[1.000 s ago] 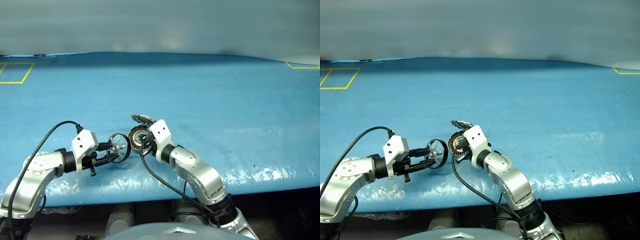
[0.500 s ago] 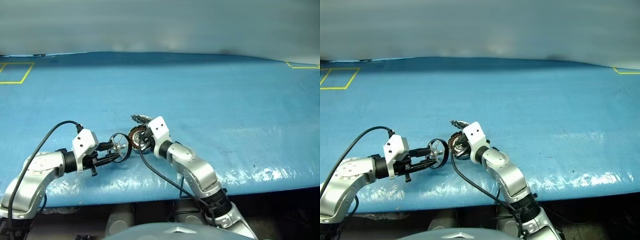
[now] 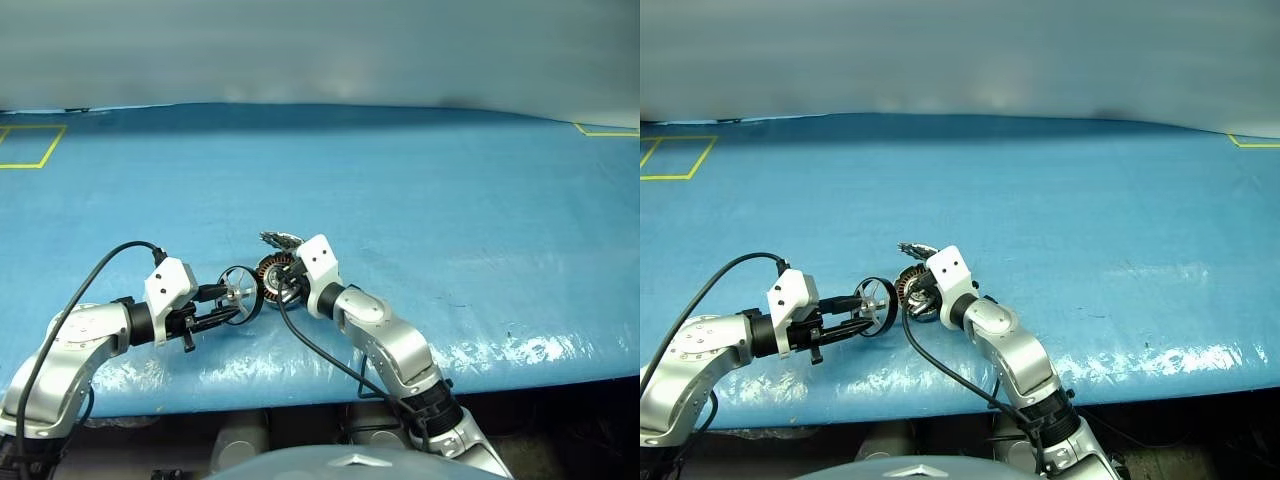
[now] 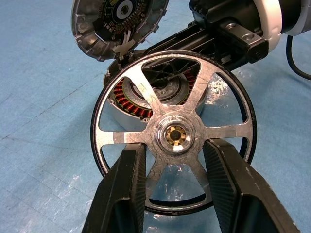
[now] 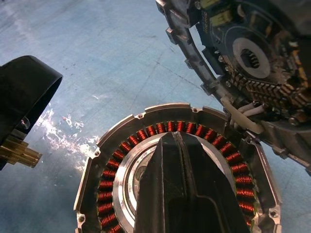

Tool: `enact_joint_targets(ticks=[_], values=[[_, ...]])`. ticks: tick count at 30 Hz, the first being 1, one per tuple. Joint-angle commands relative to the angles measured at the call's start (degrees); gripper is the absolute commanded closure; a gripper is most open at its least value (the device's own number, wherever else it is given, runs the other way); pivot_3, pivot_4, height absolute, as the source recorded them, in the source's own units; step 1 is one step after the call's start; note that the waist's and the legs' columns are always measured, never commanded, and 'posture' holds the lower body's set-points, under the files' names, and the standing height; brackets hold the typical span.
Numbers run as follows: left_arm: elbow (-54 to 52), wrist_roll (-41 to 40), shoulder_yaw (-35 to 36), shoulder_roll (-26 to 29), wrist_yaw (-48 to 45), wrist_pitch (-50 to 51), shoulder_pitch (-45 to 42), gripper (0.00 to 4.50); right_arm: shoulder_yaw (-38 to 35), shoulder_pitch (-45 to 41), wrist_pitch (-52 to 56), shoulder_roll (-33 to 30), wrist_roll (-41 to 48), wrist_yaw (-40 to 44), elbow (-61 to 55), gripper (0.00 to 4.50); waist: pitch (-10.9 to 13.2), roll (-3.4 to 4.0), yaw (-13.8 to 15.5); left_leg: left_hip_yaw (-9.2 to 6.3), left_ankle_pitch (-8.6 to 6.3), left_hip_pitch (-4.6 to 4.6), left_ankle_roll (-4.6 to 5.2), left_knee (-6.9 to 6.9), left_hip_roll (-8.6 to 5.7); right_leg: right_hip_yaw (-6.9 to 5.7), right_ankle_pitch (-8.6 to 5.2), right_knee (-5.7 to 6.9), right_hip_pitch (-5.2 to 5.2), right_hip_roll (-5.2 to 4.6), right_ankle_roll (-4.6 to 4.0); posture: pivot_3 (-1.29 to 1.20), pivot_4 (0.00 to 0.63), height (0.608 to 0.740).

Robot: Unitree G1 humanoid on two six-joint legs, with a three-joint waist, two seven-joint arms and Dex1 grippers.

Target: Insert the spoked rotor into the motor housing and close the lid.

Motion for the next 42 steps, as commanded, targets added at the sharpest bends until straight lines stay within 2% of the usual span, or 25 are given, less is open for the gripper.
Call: enact_joint_targets(ticks=[1,9,30,33,37,42], values=[[-1.54,-0.64,-0.11,-0.01,0.01,-0.32,-0.07,2.99,-1.09,0.43,1.53,0.37,1.58,-0.04,-6.85,4.5,0.0,0.0,0.0,0.0,0.0,-0.01,0.0,0.0,0.0,0.0,0.0,0.0,0.0,0.0,0.0,0.0,0.15,0.74],[-0.81,-0.67,-0.62,0.25,-0.33,-0.12,-0.66,2.99,-1.18,1.88,4.01,0.22,1.88,-1.01,-11.58,4.5,0.0,0.0,-0.01,-0.01,0.0,0.02,0.0,0.0,0.02,-0.03,-0.02,0.01,0.0,0.01,-0.01,0.0,0.15,0.74],[-1.26,-0.72,0.75,0.32,0.22,-0.72,1.5,2.99,1.92,0.41,3.78,0.06,0.26,0.59,-2.57,4.5,0.0,-0.01,-0.07,0.0,0.01,0.05,-0.01,-0.01,0.02,-0.05,-0.03,0.01,0.01,0.01,-0.03,0.0,0.15,0.74],[-1.13,-0.49,0.46,0.23,0.26,-0.88,1.53,2.99,2.23,0.33,7.1,-0.57,0.13,0.36,-3.17,4.5,0.0,-0.01,-0.07,0.0,0.01,0.07,-0.01,-0.01,0.02,-0.05,-0.03,0.01,0.02,0.01,-0.03,0.0,0.15,0.74],[-0.81,-0.22,-0.08,0.06,0.3,-1.08,1.15,2.99,1.45,-0.6,18.23,0.13,1.92,-0.7,-3.97,4.5,-0.01,-0.02,-0.05,0.0,0.01,0.12,-0.01,-0.01,0.03,-0.05,-0.04,0.01,0.06,0.01,-0.04,0.0,0.15,0.74],[-0.69,-0.18,-0.29,-0.1,0.29,-1.23,1.0,2.99,-0.69,-1.29,20.14,1.98,3.47,-1.35,-5.46,4.5,-0.02,-0.03,-0.14,0.0,0.0,0.21,-0.01,-0.04,0.04,-0.05,-0.06,0.03,0.11,0.02,-0.07,0.0,0.15,0.74]])
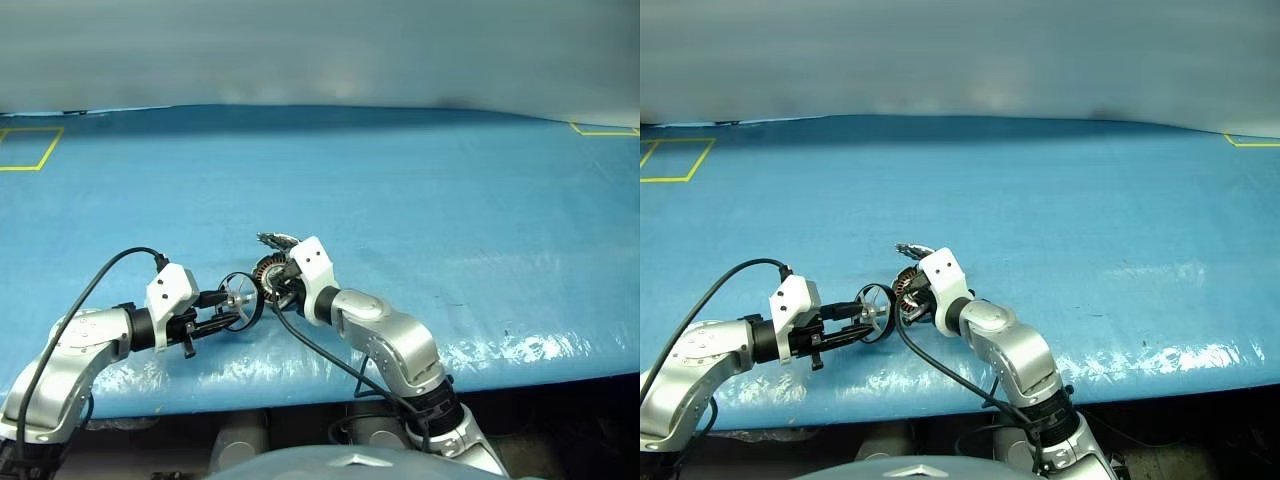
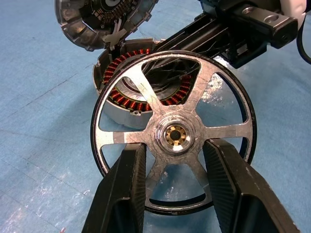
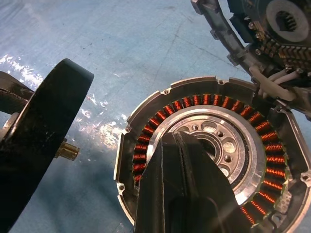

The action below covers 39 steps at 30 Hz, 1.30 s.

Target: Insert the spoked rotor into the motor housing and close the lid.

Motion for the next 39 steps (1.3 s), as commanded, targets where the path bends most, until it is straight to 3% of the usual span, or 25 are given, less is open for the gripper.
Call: enact_joint_targets(ticks=[1,14,28,39], values=[[-0.7,-0.22,0.37,-0.19,0.18,-1.07,-0.42,2.99,-0.69,0.27,2.14,0.27,0.98,-0.34,0.04,4.5,0.0,0.0,-0.03,0.0,0.0,0.0,0.0,0.0,0.0,0.0,0.0,0.0,0.0,0.0,0.0,0.0,0.15,0.74],[-0.22,-0.27,0.31,-0.09,-0.14,-1.04,-0.9,2.99,-3.47,0.57,4.31,-0.43,5.75,0.02,-9.6,4.5,0.03,0.02,-0.01,-0.01,0.0,-0.11,0.0,-0.04,0.0,-0.01,0.0,-0.02,-0.08,0.0,0.01,0.0,0.15,0.74],[1.88,0.11,0.02,1.89,-2.46,-1.05,-5.21,2.99,-0.55,1.24,0.58,-4.61,4.38,-0.61,-10.13,4.5,0.04,-0.01,0.0,-0.01,0.0,-0.11,0.0,-0.04,-0.01,-0.02,0.0,-0.03,-0.08,-0.01,0.01,0.0,0.15,0.74],[2.56,0.48,-0.06,2.01,-3.56,-1.39,-6.81,2.99,0.89,1.25,-1.26,-3.72,3.65,-1.59,-6.7,4.5,0.05,-0.01,-0.04,-0.01,0.0,-0.11,0.0,-0.06,0.0,-0.02,-0.01,-0.03,-0.09,-0.01,0.01,0.0,0.15,0.74]])
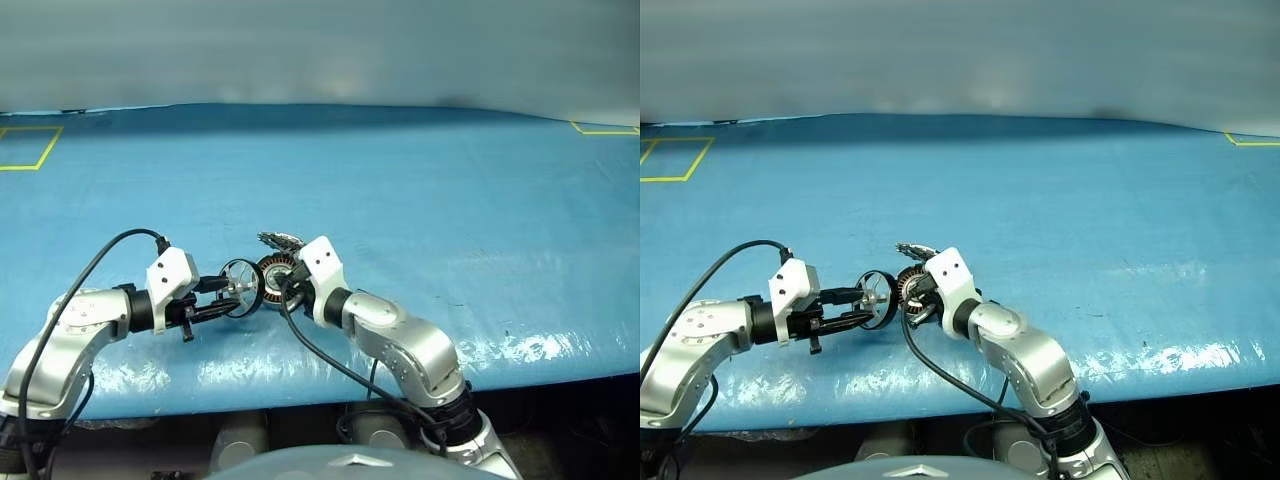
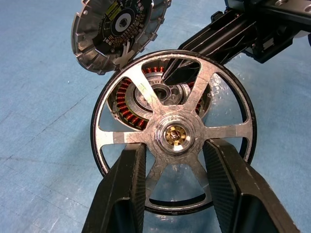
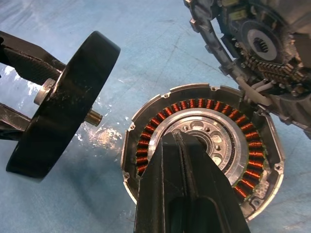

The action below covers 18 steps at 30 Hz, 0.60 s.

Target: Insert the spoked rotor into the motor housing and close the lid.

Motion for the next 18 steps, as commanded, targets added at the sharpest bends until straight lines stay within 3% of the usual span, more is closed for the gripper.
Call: enact_joint_targets(ticks=[1,10,18], values=[[-0.19,-0.16,0.62,0.63,-0.41,-1.23,-0.4,2.99,0.44,-0.39,-1.31,0.67,-0.25,-0.12,0.68,4.5,0.0,0.0,0.0,0.0,0.0,0.0,0.0,0.0,0.0,0.01,0.0,0.0,0.0,0.0,0.0,0.0,0.15,0.74],[-0.69,-0.15,0.86,0.62,-0.31,-1.42,0.46,2.99,0.64,-0.94,-1.34,1.19,-1.77,-1.03,3.31,4.5,0.0,0.0,0.01,0.0,0.0,0.01,0.0,0.0,0.01,0.0,0.0,0.01,0.0,0.01,0.0,0.0,0.15,0.74],[2.36,-0.01,-2.05,2.95,-3.68,0.11,-6.26,2.99,-1.13,2.27,-5.9,-1.36,0.91,2.86,-4.7,4.5,0.03,0.0,0.18,-0.02,0.0,-0.02,0.0,0.0,-0.01,-0.01,0.0,-0.01,0.0,0.01,0.0,0.0,0.15,0.74]])
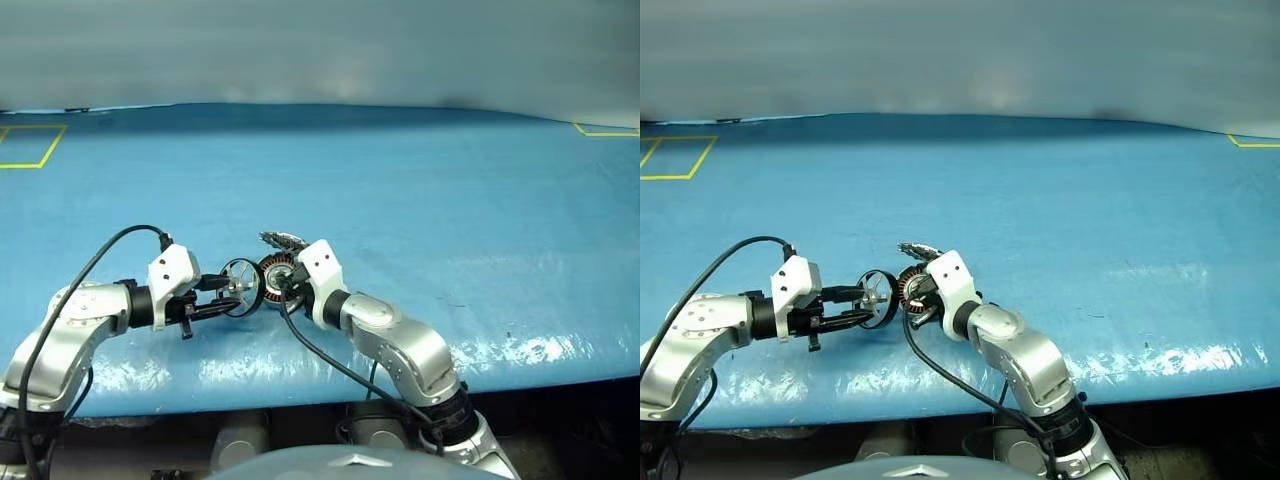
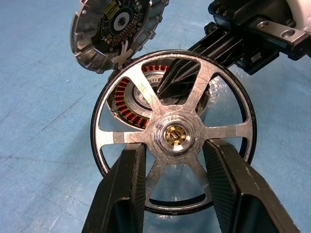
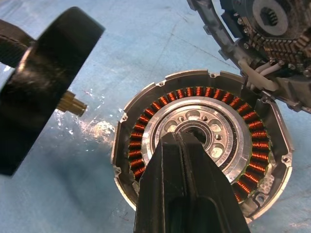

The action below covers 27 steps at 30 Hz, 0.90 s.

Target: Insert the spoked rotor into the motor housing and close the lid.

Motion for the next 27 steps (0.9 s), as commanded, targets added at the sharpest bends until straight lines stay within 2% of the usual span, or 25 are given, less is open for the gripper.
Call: enact_joint_targets(ticks=[1,6,10,18,27], values=[[1.0,-0.26,-0.86,1.49,-2.15,-0.11,-3.88,2.99,-1.11,1.46,-4.01,-1.74,1.69,2.57,-6.29,4.5,0.0,0.0,-0.05,0.0,0.0,-0.01,0.0,0.0,0.0,0.01,0.0,-0.01,0.0,-0.01,0.01,0.0,0.15,0.74],[5.75,1.36,-5.18,3.53,-7.49,-1.69,-11.53,2.99,-2.83,6.78,-8.99,-5.92,2.38,4.89,-10.4,4.5,0.02,-0.01,-0.03,-0.01,0.0,-0.01,0.0,-0.04,-0.01,0.0,-0.03,-0.03,0.0,0.0,0.04,0.0,0.15,0.74],[9.99,2.96,-8.86,3.48,-11.82,-3.34,-17.51,2.99,-3.57,11.59,-17.65,-9.04,2.02,8.19,-10.16,4.5,0.05,-0.06,-0.09,0.0,0.0,-0.02,0.0,-0.03,-0.03,0.01,-0.04,-0.03,0.01,0.0,0.06,0.0,0.15,0.74],[17.67,6.38,-15.76,0.65,-18.76,-7.74,-27.1,2.99,-8.35,19.82,-29.25,-8.42,3.26,10.19,-4.7,4.5,0.08,-0.11,0.03,0.01,0.0,-0.02,0.01,0.02,-0.02,0.05,-0.05,-0.01,0.03,0.04,0.08,0.0,0.15,0.74],[23.97,9.7,-20.25,-2.75,-23.6,-10.77,-34.54,2.99,-8.55,23.89,-35.64,-8.67,2.63,11.58,-1.18,4.5,0.1,-0.13,0.12,0.01,0.0,-0.01,0.01,0.08,-0.02,0.07,-0.04,0.05,0.05,0.06,0.08,0.0,0.15,0.74]])
